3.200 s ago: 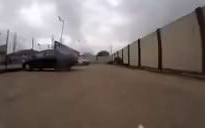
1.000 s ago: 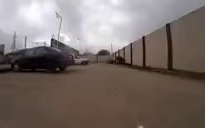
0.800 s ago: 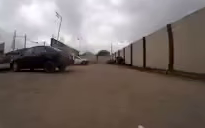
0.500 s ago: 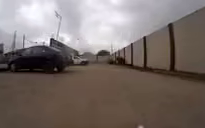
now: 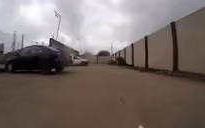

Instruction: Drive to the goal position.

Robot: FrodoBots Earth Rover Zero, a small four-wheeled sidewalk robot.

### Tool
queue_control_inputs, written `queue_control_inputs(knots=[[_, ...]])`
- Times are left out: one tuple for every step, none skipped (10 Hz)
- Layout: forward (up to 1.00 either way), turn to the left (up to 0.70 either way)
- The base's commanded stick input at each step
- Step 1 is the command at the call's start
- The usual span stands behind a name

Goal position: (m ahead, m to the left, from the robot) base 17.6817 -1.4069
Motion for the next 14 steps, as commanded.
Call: queue_control_inputs(knots=[[0.5,0.0],[0.5,0.0],[0.5,0.0],[0.5,0.0],[0.5,0.0],[0.5,0.0],[0.5,0.0],[0.5,0.0],[0.5,0.0],[0.5,0.0],[0.5,0.0],[0.5,0.0],[0.5,0.0],[0.5,0.0]])
